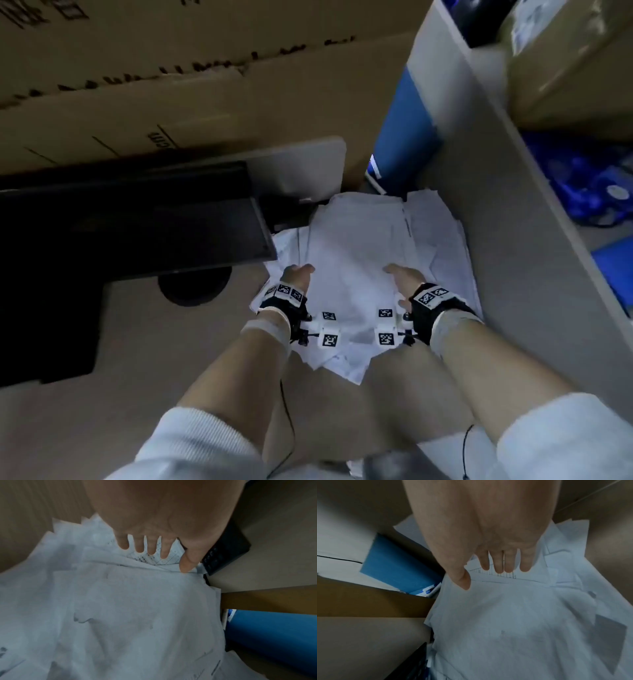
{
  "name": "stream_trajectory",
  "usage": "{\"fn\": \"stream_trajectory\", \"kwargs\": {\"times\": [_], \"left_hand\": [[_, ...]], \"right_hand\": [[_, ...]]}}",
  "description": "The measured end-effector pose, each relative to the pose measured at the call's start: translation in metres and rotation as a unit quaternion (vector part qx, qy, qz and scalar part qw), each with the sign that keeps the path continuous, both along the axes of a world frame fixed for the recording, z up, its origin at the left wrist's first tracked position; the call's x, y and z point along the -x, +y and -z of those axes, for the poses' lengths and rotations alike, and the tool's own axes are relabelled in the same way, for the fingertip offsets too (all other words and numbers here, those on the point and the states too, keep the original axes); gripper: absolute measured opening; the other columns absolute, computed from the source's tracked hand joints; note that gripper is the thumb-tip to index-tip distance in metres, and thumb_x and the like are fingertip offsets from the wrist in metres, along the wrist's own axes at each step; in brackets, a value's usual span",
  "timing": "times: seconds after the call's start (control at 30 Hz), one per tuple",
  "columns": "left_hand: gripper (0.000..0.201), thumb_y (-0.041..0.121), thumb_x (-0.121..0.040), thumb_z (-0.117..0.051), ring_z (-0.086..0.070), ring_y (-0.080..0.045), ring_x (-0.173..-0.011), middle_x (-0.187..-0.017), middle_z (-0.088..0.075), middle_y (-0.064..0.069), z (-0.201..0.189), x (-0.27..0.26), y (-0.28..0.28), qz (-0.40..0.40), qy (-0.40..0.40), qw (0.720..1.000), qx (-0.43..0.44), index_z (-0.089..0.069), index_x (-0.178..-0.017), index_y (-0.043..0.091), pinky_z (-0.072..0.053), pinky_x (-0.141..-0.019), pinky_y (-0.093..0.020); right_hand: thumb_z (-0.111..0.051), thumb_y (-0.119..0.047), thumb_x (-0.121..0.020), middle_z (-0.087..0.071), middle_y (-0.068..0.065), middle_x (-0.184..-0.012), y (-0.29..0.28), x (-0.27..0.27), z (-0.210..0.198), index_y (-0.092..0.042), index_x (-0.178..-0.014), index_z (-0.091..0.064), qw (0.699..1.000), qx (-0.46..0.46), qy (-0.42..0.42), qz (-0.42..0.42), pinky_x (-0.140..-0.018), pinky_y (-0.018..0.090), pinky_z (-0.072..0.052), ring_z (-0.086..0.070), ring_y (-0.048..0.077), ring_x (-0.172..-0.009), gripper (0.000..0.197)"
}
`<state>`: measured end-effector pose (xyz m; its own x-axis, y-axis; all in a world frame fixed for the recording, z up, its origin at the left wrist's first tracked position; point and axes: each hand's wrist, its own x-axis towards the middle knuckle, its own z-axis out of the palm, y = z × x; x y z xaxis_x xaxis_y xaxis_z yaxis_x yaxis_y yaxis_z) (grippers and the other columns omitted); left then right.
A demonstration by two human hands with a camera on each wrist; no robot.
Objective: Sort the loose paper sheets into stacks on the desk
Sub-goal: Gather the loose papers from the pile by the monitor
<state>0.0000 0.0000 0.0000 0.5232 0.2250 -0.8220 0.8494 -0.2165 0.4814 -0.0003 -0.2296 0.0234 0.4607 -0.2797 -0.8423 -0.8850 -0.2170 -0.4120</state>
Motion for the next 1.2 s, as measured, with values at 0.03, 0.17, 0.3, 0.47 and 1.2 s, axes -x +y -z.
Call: {"fn": "stream_trajectory", "kwargs": {"times": [0.03, 0.17, 0.3, 0.47, 1.2], "left_hand": [[0.054, 0.029, -0.097, -0.057, -0.051, -0.035, -0.128, -0.144, -0.049, -0.021, 0.004, -0.005, 0.000, 0.007, 0.006, 1.000, -0.003, -0.048, -0.141, -0.001, -0.044, -0.094, -0.035], [0.081, 0.043, -0.084, -0.066, -0.048, -0.037, -0.129, -0.148, -0.043, -0.019, 0.022, -0.014, 0.005, -0.035, 0.055, 0.998, -0.002, -0.036, -0.148, 0.003, -0.040, -0.095, -0.038], [0.068, 0.032, -0.090, -0.065, -0.054, -0.031, -0.113, -0.144, -0.049, -0.019, 0.026, -0.013, -0.001, -0.008, 0.050, 0.999, 0.001, -0.042, -0.144, -0.004, -0.040, -0.085, -0.034], [0.059, 0.028, -0.096, -0.059, -0.046, -0.032, -0.135, -0.150, -0.045, -0.015, 0.020, 0.011, -0.005, 0.090, 0.078, 0.988, -0.097, -0.042, -0.145, 0.000, -0.039, -0.109, -0.033], [0.043, 0.018, -0.096, -0.055, -0.056, -0.032, -0.104, -0.125, -0.059, -0.014, 0.024, 0.046, -0.016, -0.123, 0.034, 0.992, -0.026, -0.049, -0.134, -0.001, -0.045, -0.083, -0.032]], "right_hand": [[-0.066, -0.039, -0.087, -0.053, 0.016, -0.134, 0.002, -0.003, 0.006, -0.002, -0.136, -0.050, 1.000, -0.003, 0.008, -0.005, -0.105, 0.046, -0.043, -0.051, 0.035, -0.122, 0.063], [-0.071, -0.041, -0.082, -0.056, 0.015, -0.129, 0.009, -0.013, 0.037, -0.003, -0.136, -0.049, 0.999, -0.011, 0.053, -0.001, -0.085, 0.038, -0.047, -0.056, 0.035, -0.112, 0.070], [-0.068, -0.033, -0.086, -0.059, 0.007, -0.083, 0.017, -0.021, 0.047, -0.003, -0.092, -0.062, 0.994, -0.006, 0.057, -0.088, -0.049, 0.019, -0.042, -0.052, 0.019, -0.064, 0.032], [-0.069, -0.039, -0.085, -0.061, 0.011, -0.089, 0.011, -0.022, 0.039, -0.005, -0.101, -0.053, 0.985, 0.037, 0.075, -0.154, -0.076, 0.034, -0.050, -0.060, 0.030, -0.079, 0.040], [-0.071, -0.029, -0.082, -0.046, 0.016, -0.144, -0.027, -0.042, 0.049, -0.009, -0.151, -0.025, 0.969, 0.114, -0.003, -0.218, -0.093, 0.038, -0.047, -0.053, 0.036, -0.122, 0.085]]}}
